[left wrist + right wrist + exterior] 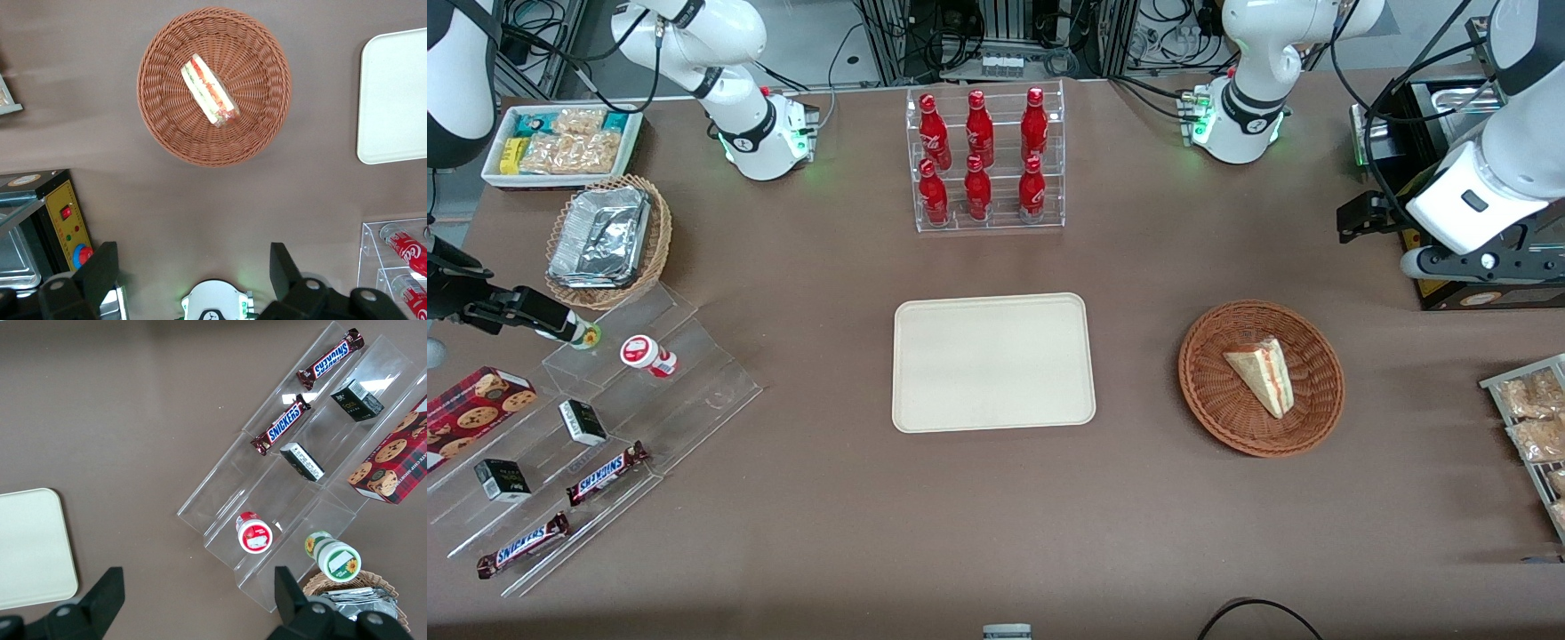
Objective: Place sandwich from basket to tray
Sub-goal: 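Move the left gripper over the sandwich in the wicker basket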
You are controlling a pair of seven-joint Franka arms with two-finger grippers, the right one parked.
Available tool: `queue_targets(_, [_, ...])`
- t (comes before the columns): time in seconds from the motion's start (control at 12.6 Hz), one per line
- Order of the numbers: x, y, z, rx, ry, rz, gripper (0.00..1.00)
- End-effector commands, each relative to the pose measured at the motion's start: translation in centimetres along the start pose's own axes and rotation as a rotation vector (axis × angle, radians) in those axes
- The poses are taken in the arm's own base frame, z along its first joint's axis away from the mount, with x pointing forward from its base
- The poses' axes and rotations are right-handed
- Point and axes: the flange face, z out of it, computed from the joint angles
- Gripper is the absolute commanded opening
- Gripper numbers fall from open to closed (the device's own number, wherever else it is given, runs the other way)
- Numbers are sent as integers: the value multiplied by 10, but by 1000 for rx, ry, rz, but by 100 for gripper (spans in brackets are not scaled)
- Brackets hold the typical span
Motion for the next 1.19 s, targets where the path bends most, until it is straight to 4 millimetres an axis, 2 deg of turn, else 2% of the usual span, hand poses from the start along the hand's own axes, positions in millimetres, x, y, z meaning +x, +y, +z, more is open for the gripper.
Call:
queue_targets(0.0, [5, 4, 4, -43, 26, 18, 100])
queue_targets(0.08, [7, 4, 7, -45, 35, 18, 100])
queue_targets(0.24, [14, 5, 26, -43, 43, 19, 100])
queue_targets(0.63, [27, 7, 93, -43, 40, 17, 100])
queue_targets(0.87, [34, 8, 141, -43, 76, 13, 100])
queue_targets(1.11, [39, 8, 176, -45, 112, 9, 100])
